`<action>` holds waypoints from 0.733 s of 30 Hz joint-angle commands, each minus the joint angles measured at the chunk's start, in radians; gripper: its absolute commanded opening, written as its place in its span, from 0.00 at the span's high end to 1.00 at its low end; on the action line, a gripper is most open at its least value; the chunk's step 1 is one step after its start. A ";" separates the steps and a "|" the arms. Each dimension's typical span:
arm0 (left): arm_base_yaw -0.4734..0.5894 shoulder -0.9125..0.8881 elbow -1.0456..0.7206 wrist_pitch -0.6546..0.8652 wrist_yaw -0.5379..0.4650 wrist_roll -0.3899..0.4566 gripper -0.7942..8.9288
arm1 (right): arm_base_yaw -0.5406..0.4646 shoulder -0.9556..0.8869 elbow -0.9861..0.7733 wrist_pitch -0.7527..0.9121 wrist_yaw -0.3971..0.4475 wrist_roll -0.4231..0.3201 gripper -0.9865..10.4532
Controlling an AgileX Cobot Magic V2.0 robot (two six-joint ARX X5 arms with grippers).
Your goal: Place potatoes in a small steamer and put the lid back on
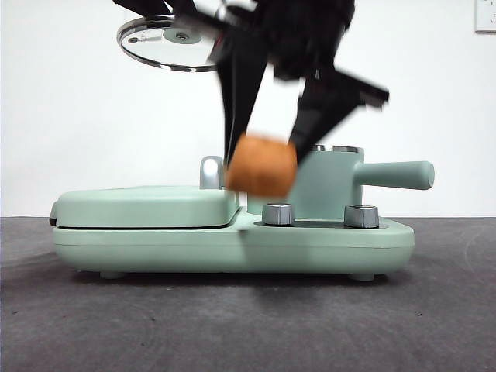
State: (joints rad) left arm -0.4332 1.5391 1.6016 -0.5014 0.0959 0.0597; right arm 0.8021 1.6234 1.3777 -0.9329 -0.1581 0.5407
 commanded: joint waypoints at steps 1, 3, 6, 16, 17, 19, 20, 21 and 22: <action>0.006 -0.009 0.032 0.026 0.001 0.001 0.90 | -0.070 0.016 0.128 -0.023 -0.003 -0.111 0.81; 0.015 -0.009 0.032 0.026 0.001 0.000 0.90 | -0.154 0.033 0.235 -0.047 -0.005 -0.156 0.81; 0.022 -0.009 0.032 0.027 0.001 0.000 0.90 | -0.277 0.099 0.411 -0.086 -0.038 -0.208 0.81; 0.021 -0.009 0.032 0.027 0.001 0.000 0.90 | -0.403 0.338 0.686 -0.154 -0.080 -0.261 0.81; 0.022 -0.009 0.032 0.027 0.001 0.000 0.90 | -0.407 0.361 0.700 -0.153 -0.081 -0.261 0.81; 0.022 -0.009 0.032 0.027 0.001 0.000 0.90 | -0.409 0.400 0.717 -0.153 -0.080 -0.262 0.81; 0.022 -0.009 0.032 0.027 0.001 0.000 0.90 | -0.410 0.426 0.718 -0.153 -0.083 -0.261 0.81; 0.022 -0.009 0.032 0.027 0.001 0.000 0.90 | -0.410 0.445 0.718 -0.161 -0.080 -0.262 0.81; 0.022 -0.009 0.032 0.027 0.001 0.000 0.90 | -0.410 0.462 0.718 -0.171 -0.081 -0.266 0.81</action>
State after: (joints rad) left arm -0.4080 1.5391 1.6016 -0.5014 0.0956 0.0597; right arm 0.3878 2.0697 2.0663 -1.1080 -0.2359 0.2882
